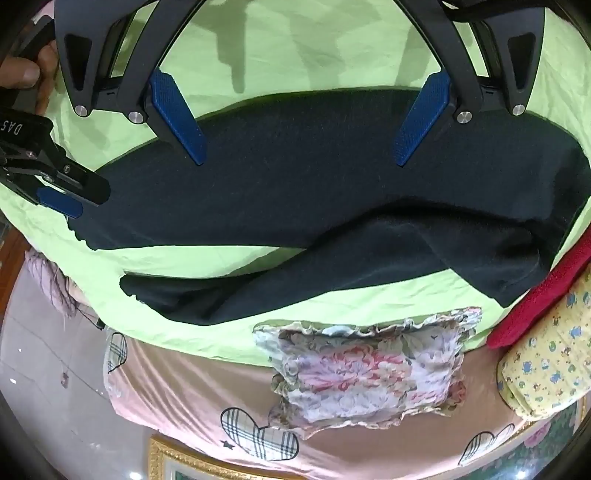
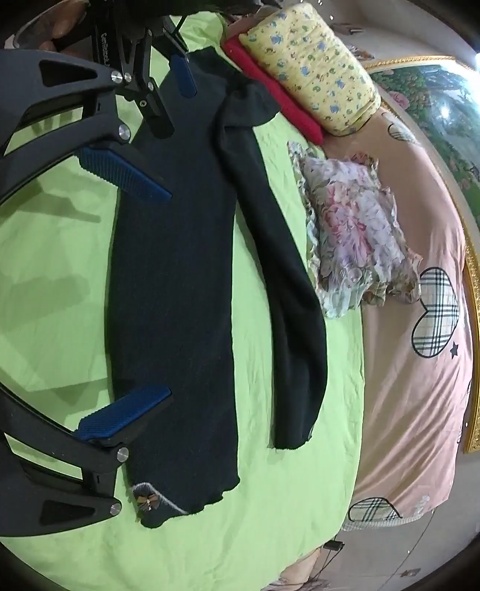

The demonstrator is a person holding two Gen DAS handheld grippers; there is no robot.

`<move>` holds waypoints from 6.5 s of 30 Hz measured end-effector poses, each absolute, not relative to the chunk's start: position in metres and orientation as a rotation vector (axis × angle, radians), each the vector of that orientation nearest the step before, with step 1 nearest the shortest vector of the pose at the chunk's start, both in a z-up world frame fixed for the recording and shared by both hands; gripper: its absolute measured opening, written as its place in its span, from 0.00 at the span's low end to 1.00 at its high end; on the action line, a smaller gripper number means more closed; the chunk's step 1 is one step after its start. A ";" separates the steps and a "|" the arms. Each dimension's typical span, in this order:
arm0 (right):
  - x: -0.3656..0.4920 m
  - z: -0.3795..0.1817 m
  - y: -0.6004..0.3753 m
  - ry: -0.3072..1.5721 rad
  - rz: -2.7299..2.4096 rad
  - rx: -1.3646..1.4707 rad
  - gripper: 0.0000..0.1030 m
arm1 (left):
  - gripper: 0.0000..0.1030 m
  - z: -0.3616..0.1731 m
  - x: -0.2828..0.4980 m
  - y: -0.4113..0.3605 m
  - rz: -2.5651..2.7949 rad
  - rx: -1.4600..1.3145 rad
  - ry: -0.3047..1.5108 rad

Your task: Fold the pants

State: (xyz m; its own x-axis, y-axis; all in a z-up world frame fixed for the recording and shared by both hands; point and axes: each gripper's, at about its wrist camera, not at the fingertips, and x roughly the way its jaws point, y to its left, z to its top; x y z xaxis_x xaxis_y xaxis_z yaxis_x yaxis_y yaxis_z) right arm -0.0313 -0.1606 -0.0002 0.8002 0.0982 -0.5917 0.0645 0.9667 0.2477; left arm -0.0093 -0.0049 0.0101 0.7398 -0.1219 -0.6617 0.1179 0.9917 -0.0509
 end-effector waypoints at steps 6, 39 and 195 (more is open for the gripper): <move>-0.031 0.002 -0.162 0.622 0.059 0.276 0.96 | 0.98 0.010 -0.009 -0.008 -0.131 0.016 0.713; -0.026 0.000 -0.164 0.637 0.075 0.290 0.96 | 0.98 0.004 -0.002 -0.005 -0.142 -0.007 0.744; 0.036 0.044 -0.060 0.814 0.496 0.343 0.52 | 0.71 0.047 0.119 0.185 0.383 -0.337 1.075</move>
